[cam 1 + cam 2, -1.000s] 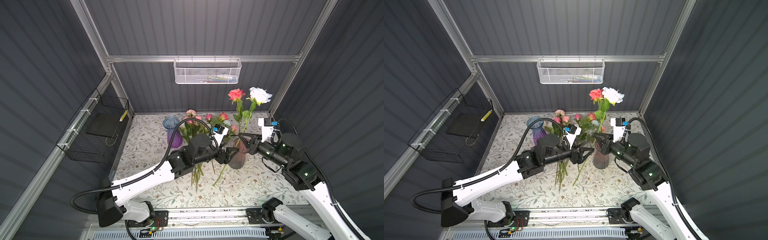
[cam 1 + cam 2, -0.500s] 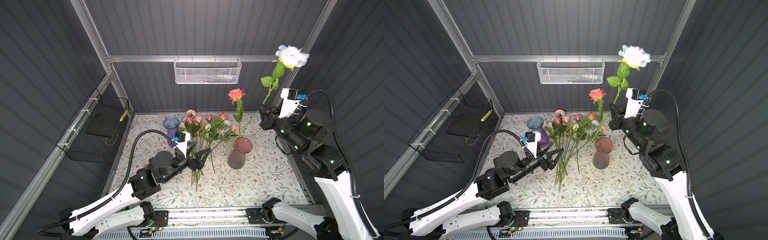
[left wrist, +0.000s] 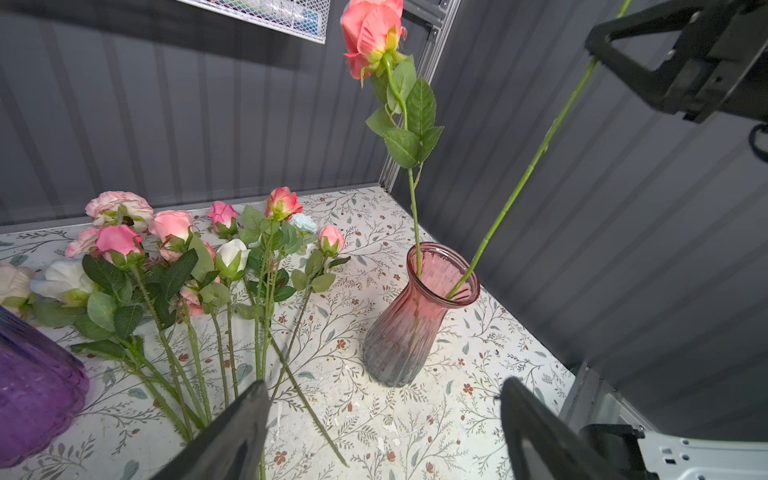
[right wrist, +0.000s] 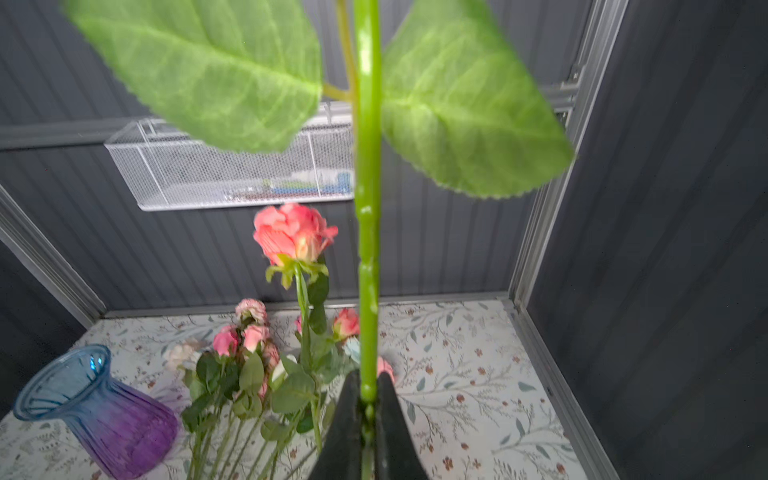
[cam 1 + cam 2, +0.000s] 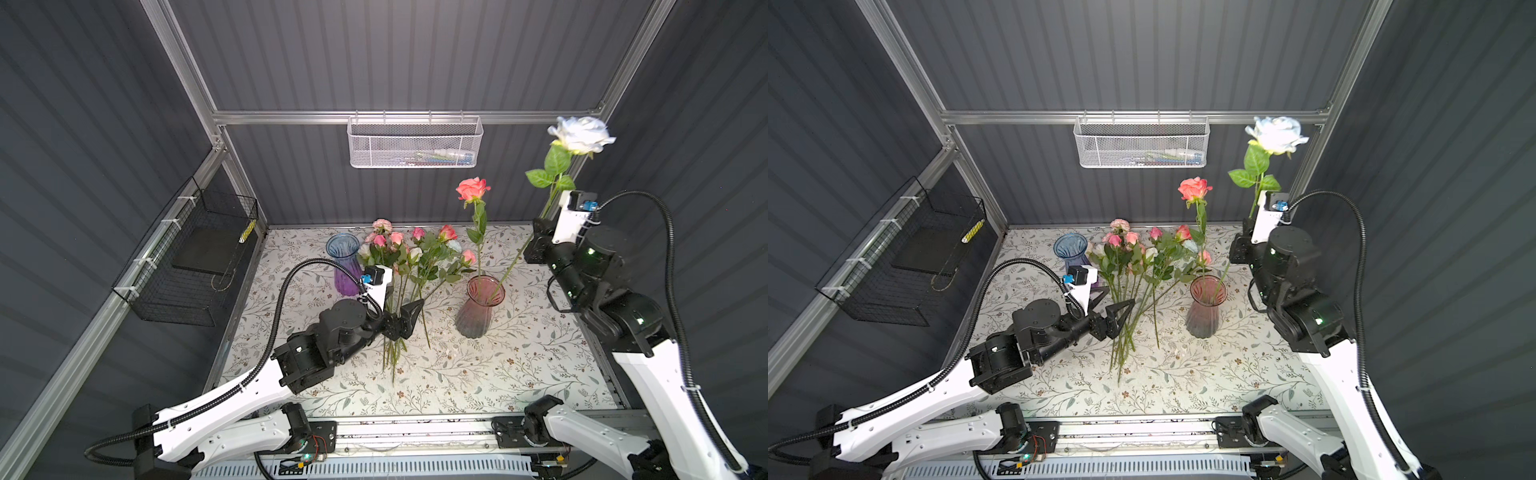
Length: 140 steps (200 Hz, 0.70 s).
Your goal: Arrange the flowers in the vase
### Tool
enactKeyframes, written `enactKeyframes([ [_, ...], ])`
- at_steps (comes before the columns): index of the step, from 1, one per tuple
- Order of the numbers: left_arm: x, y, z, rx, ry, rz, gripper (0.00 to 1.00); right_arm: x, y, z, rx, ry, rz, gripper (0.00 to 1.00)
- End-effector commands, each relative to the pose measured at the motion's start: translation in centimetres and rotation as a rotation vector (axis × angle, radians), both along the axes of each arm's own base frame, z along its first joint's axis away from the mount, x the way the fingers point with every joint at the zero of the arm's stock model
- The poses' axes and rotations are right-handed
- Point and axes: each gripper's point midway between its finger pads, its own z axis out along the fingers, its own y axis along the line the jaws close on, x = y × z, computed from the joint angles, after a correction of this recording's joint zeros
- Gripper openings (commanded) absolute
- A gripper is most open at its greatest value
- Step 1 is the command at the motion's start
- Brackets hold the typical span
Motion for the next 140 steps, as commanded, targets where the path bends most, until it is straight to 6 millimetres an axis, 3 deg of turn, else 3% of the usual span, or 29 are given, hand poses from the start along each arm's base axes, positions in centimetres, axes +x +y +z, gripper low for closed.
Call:
enactKeyframes([
  [1,0.5,0.2,1.2,-0.022,-0.026,0.03,0.9,0.9,0.1,-2.8,0.057,0.041,-0.018,0.08],
  [31,1.2,-0.7,1.1,-0.005,-0.031,0.037,0.93,1.2,0.6,-7.9,0.119,0.134,-0.021,0.13],
  [56,1.6,-1.7,0.3,0.025,-0.014,0.033,0.95,0.7,0.3,-10.2,0.136,0.177,-0.036,0.28],
  [80,2.1,-2.2,-0.5,0.028,0.005,0.046,0.96,-0.1,0.2,-10.6,0.147,0.181,-0.022,0.39],
  [110,2.9,-2.5,-1.5,0.052,-0.001,0.078,0.95,-1.4,0.2,-9.5,0.162,0.142,0.013,0.49],
  [140,5.4,-2.0,-5.3,0.141,0.033,0.227,0.88,-3.0,0.2,-9.3,0.187,0.171,0.038,0.57],
])
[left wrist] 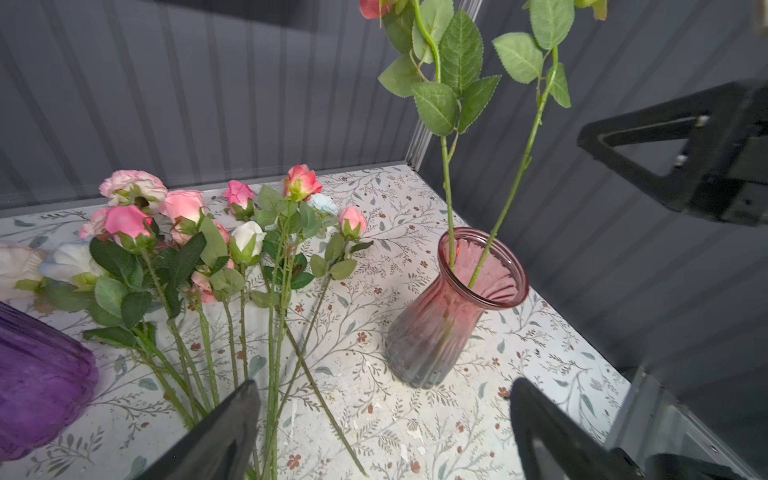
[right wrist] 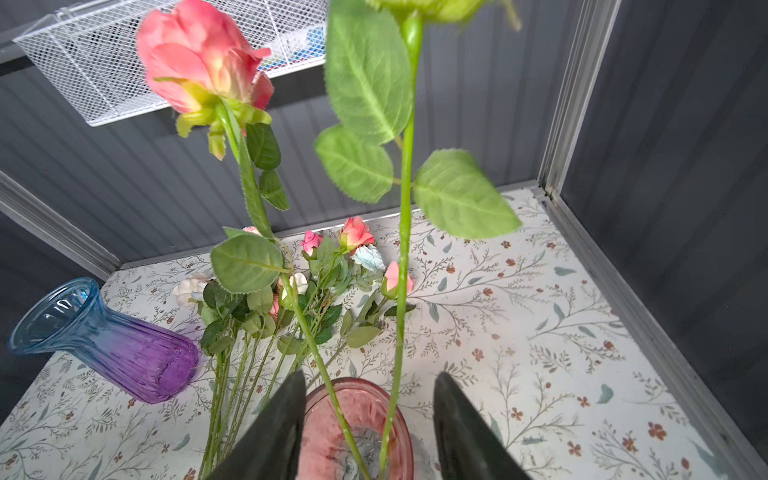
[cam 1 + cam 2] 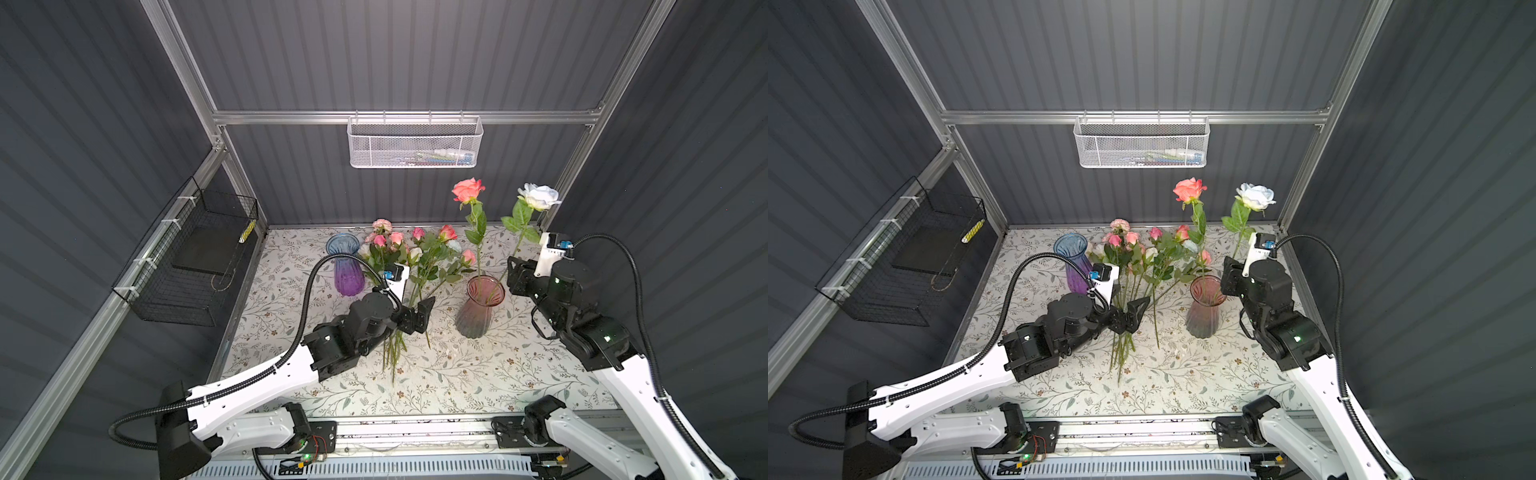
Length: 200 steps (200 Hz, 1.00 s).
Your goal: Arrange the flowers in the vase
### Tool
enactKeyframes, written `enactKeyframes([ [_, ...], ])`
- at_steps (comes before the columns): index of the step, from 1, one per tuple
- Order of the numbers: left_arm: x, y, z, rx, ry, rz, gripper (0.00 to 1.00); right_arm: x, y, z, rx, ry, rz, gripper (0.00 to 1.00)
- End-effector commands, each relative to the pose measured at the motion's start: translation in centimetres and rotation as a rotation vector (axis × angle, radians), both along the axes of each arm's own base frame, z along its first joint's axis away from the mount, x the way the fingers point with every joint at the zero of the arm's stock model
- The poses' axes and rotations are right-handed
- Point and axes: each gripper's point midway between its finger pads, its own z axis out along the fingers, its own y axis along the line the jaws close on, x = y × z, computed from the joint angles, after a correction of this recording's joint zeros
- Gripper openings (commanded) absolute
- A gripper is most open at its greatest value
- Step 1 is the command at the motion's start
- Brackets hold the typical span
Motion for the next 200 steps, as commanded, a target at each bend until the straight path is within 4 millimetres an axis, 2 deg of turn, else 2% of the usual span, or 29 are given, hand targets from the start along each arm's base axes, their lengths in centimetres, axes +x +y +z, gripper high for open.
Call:
enactKeyframes([
  [1,2.4,0.8,-2.0,0.058,0.005,0.15,0.88,-1.2,0.1,0.2,0.03,0.019,0.026,0.57],
  [13,3.9,1.1,-4.2,0.13,0.061,0.21,0.85,-2.4,-0.3,0.6,0.06,0.01,0.027,0.58],
  [26,6.1,1.9,-6.9,0.187,0.166,0.281,0.75,-3.6,-0.4,0.8,0.094,0.004,0.039,0.58],
  [35,7.7,2.4,-9.0,0.203,0.259,0.296,0.63,-4.3,-0.5,0.6,0.114,0.007,0.04,0.57],
  [46,9.1,2.4,-11.4,0.218,0.343,0.27,0.42,-5.0,-0.5,0.2,0.13,0.012,0.053,0.57],
  [54,9.7,2.2,-12.8,0.268,0.364,0.261,0.36,-5.4,-0.7,-0.3,0.143,0.015,0.05,0.56],
  [77,10.7,0.7,-15.4,0.458,0.372,0.176,0.36,-6.1,-1.2,-2.2,0.147,0.033,0.035,0.56],
  [95,10.8,-0.9,-17.1,0.579,0.394,0.064,0.41,-6.2,-1.2,-3.6,0.145,0.062,0.032,0.56],
  [100,11.2,-1.7,-16.5,0.59,0.386,0.034,0.42,-6.2,-1.1,-4.0,0.148,0.07,0.034,0.56],
  [116,10.9,-3.1,-17.9,0.68,0.419,-0.075,0.45,-6.2,-0.8,-5.0,0.158,0.09,0.042,0.56],
  [143,10.8,-3.8,-20.1,0.807,0.48,-0.143,0.43,-6.2,-0.8,-5.9,0.171,0.102,0.034,0.58],
  [175,9.4,-5.4,-21.5,0.93,0.471,-0.231,0.41,-6.1,-0.9,-6.4,0.156,0.107,0.033,0.59],
  [200,9.8,-4.7,-23.0,1.024,0.47,-0.196,0.4,-5.9,-0.9,-6.7,0.15,0.108,0.033,0.59],
])
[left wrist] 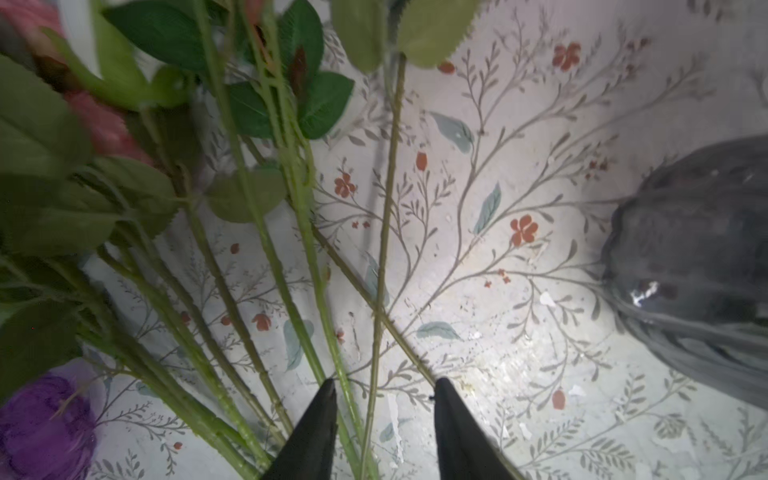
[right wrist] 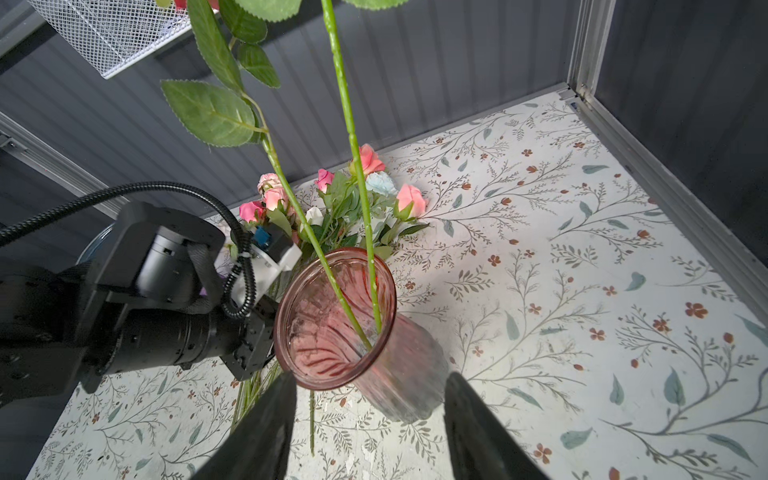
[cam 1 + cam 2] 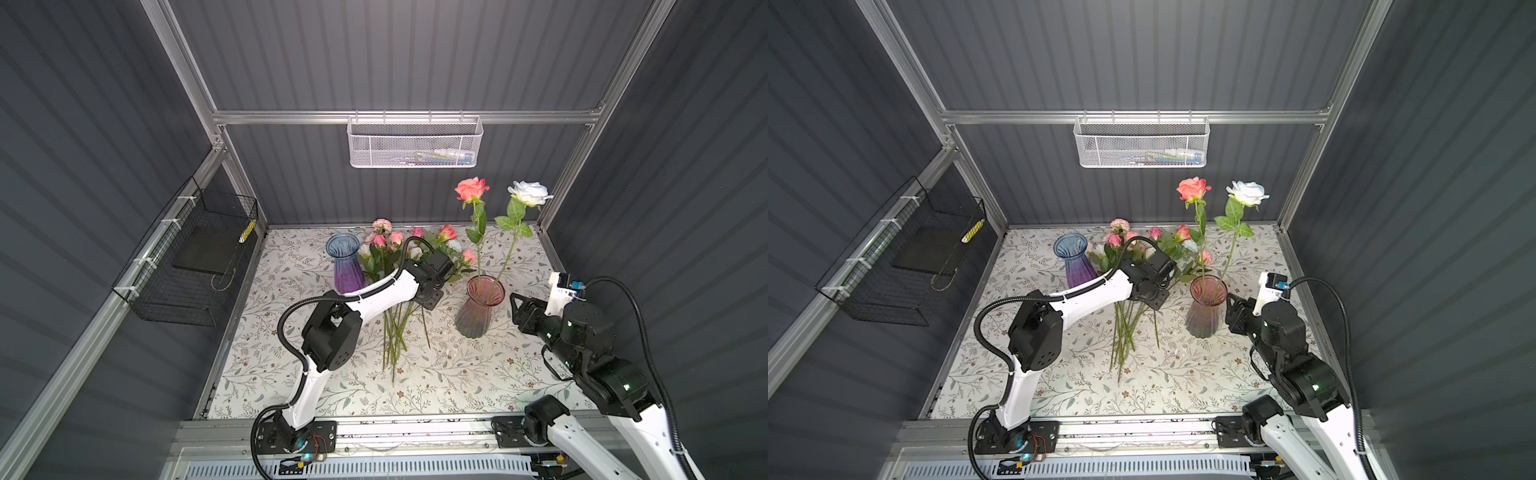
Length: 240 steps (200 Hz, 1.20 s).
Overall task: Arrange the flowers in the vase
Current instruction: 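Open the right gripper and draw it back while the left gripper moves to the bunch, then lower the left gripper onto the rose stems and close it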
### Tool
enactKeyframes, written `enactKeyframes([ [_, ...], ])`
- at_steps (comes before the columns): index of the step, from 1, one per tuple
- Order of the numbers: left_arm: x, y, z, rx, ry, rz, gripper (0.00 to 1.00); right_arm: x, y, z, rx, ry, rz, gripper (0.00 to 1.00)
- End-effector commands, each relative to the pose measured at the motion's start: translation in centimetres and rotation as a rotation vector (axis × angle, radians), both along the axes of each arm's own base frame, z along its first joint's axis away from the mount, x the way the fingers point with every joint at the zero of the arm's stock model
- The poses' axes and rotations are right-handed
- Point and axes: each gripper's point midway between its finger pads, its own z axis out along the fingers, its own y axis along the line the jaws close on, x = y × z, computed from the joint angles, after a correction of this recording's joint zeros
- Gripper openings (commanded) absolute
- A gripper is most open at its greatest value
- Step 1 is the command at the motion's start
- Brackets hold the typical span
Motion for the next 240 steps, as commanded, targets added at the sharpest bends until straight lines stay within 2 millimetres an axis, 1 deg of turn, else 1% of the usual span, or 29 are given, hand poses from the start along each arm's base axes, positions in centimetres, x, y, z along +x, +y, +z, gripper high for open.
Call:
enactKeyframes([
  [1,-1.1,1.5,-1.2,0.153,0.025,-0.056,0.4,0.1,0.0,-0.3,0.007,-0.006,-0.005,0.59],
  [27,-0.4,2.1,-2.3,0.191,0.001,-0.033,0.41,0.2,0.1,-0.4,0.002,-0.004,0.001,0.6],
  [40,-0.5,2.0,-2.9,0.188,0.006,-0.041,0.42,0.2,0.0,-0.5,-0.001,-0.002,0.001,0.6],
  [64,-0.4,2.8,-4.0,0.234,0.008,-0.028,0.4,0.2,0.1,-0.6,-0.001,-0.001,0.003,0.61],
  [104,-0.4,2.7,-4.4,0.209,0.016,-0.029,0.37,-0.1,-0.2,-0.3,0.001,-0.009,-0.006,0.61],
  [132,-0.5,2.7,-5.1,0.204,0.037,-0.037,0.36,-0.3,-0.3,-0.2,-0.001,-0.009,-0.008,0.61],
  [161,-0.7,2.6,-5.5,0.186,0.058,-0.039,0.27,-0.4,-0.4,0.0,0.001,-0.014,-0.011,0.61],
  [188,-1.0,2.7,-5.9,0.178,0.078,-0.038,0.24,-0.5,-0.5,-0.1,-0.002,-0.013,-0.015,0.61],
  [204,-1.3,2.8,-6.1,0.179,0.088,-0.041,0.26,-0.5,-0.5,-0.1,-0.004,-0.013,-0.015,0.61],
  [228,-1.1,3.1,-6.1,0.188,0.082,-0.035,0.33,-0.5,-0.6,0.0,-0.004,-0.014,-0.016,0.62],
  [240,-1.0,3.0,-5.8,0.185,0.074,-0.032,0.33,-0.5,-0.6,-0.1,-0.006,-0.013,-0.017,0.62],
])
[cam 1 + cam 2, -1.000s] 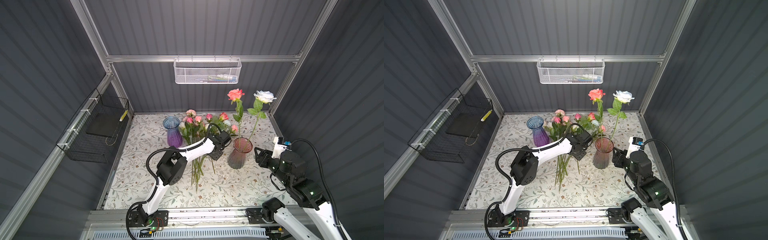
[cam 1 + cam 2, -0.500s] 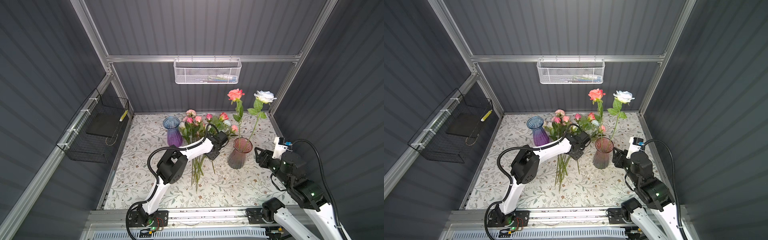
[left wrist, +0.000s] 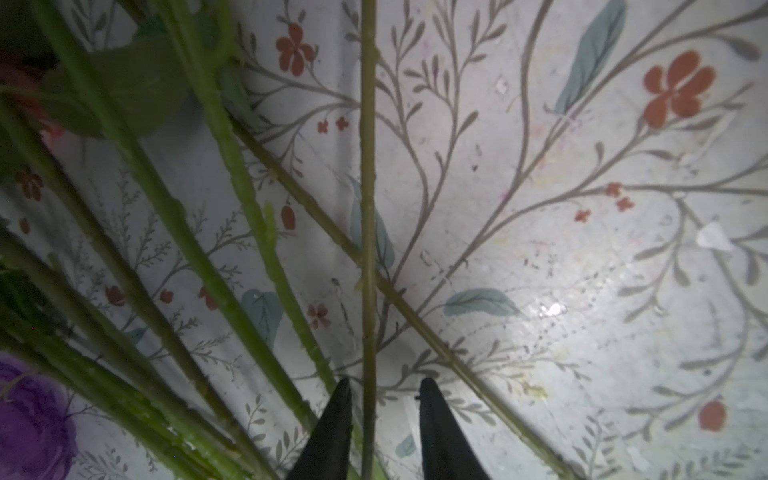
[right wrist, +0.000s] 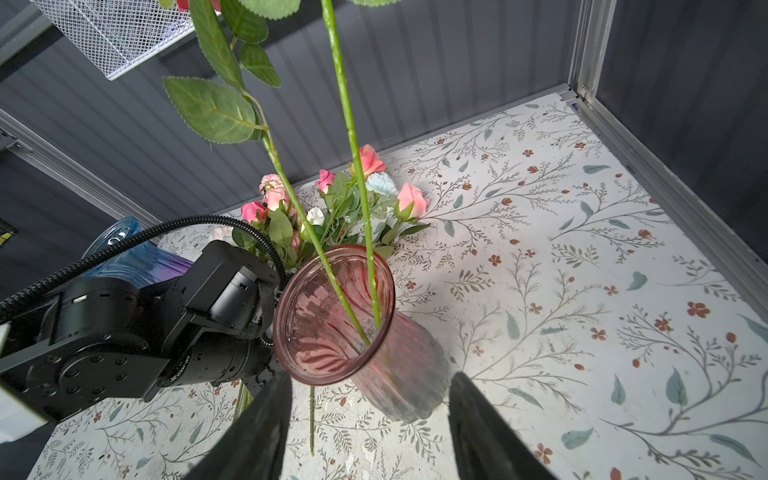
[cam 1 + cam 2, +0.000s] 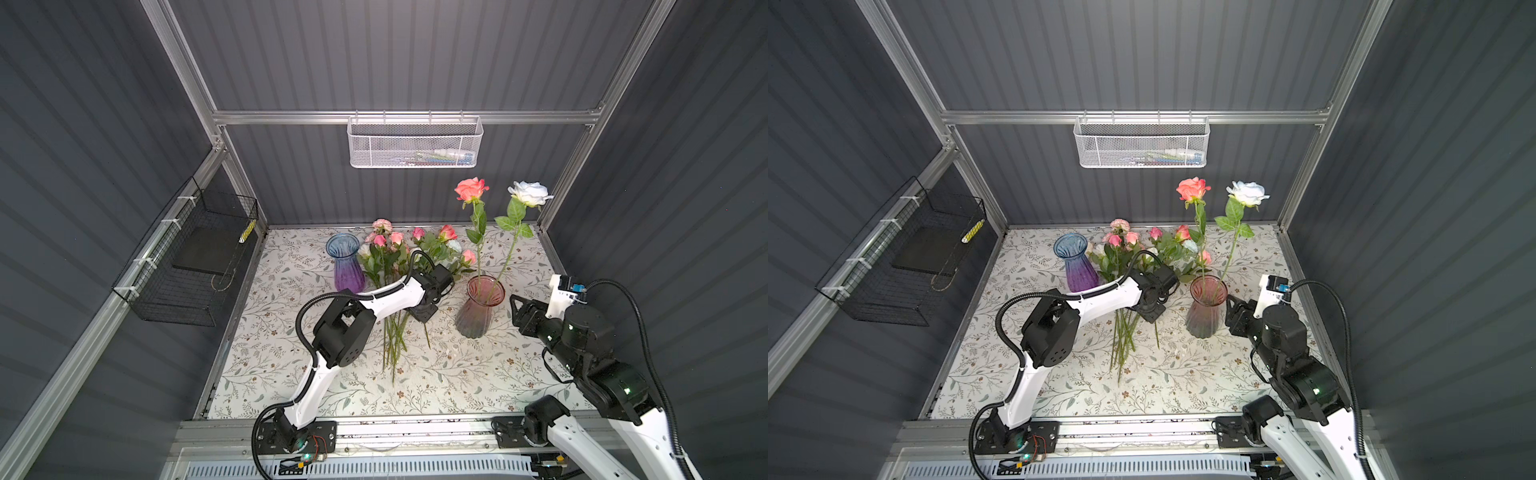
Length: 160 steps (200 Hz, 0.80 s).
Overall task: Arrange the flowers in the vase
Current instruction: 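Lower the left gripper onto the rose stems and close it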
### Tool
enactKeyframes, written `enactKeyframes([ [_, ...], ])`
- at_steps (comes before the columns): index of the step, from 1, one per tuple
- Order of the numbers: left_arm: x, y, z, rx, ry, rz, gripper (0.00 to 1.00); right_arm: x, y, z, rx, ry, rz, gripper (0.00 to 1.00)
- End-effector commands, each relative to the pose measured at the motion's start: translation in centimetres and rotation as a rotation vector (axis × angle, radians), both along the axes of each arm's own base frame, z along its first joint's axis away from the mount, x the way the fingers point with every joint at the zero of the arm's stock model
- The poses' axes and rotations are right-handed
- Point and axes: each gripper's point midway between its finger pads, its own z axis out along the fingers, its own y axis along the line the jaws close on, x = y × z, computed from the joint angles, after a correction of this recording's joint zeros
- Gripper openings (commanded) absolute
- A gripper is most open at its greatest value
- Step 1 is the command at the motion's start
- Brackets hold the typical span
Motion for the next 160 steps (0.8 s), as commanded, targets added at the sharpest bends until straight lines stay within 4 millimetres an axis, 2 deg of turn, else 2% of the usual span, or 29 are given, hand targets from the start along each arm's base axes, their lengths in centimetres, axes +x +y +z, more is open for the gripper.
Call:
enactKeyframes([
  [1,-0.3,0.4,-0.8,0.019,0.026,-0.005,0.33,-0.2,-0.5,-0.1,-0.012,0.002,-0.02,0.62],
  [12,-0.4,0.1,-0.4,0.002,0.033,-0.009,0.32,-0.2,-0.5,-0.1,-0.014,0.0,-0.02,0.62],
  [47,-0.6,-0.3,0.5,-0.023,0.041,-0.014,0.17,-0.3,-0.6,0.0,-0.012,-0.001,-0.024,0.62],
  [80,-1.3,0.2,-0.7,-0.002,0.075,-0.019,0.06,-0.4,-0.9,0.1,-0.017,-0.006,-0.032,0.62],
  [101,-1.3,0.3,-0.6,-0.007,0.072,0.003,0.0,-0.6,-1.0,0.4,-0.016,-0.012,-0.035,0.62],
  [124,-0.9,-0.1,2.2,-0.07,0.035,0.052,0.0,-0.8,-1.0,0.8,-0.009,-0.015,-0.031,0.62],
  [160,-0.3,-0.8,9.3,-0.253,-0.061,0.143,0.0,-0.9,-1.0,1.6,0.0,-0.032,-0.029,0.62],
])
